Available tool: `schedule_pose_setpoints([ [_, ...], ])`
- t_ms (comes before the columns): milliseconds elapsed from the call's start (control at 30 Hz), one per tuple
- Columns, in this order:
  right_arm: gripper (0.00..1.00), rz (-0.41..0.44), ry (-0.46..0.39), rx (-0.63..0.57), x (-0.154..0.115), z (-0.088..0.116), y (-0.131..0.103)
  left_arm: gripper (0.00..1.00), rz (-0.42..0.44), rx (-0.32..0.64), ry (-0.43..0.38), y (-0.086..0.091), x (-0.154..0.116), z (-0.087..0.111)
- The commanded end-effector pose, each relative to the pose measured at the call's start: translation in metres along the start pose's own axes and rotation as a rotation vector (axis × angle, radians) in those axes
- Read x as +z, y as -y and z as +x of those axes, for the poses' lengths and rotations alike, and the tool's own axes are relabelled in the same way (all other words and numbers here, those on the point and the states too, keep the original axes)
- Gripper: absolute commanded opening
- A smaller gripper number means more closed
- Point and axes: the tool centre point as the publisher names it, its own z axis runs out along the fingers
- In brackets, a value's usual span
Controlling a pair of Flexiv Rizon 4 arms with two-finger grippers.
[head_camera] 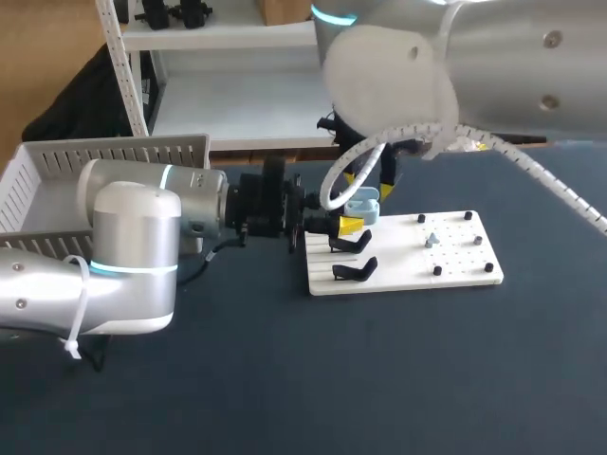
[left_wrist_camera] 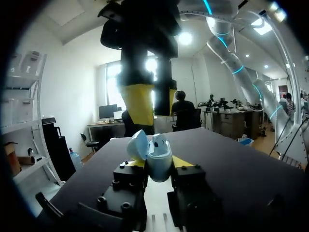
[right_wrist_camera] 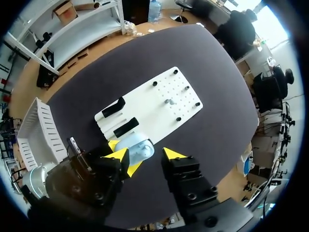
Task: Pick up each earbud case from the left stands, insert the matching earbuds, close the lid, and place the case in the box.
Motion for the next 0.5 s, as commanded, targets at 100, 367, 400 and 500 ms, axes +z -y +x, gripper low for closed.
schedule_pose_setpoints([
  [100, 0.43, -0.132, 0.006, 0.005, -0.012, -0.002, 0.046, 0.00, -0.007, 0.002, 0.001, 0.002, 0.000, 0.000],
  [367, 0.48, -0.224, 0.022, -0.052, -0.007, -0.023, 0.078, 0.00, -0.007, 0.002, 0.001, 0.002, 0.000, 0.000],
  [400, 0.49, -0.237, 0.026, -0.058, -0.006, -0.025, 0.081, 0.00, -0.007, 0.002, 0.001, 0.002, 0.000, 0.000],
  [500, 0.55, -0.274, 0.034, -0.074, -0.002, -0.031, 0.091, 0.00, -0.007, 0.002, 0.001, 0.002, 0.000, 0.000],
])
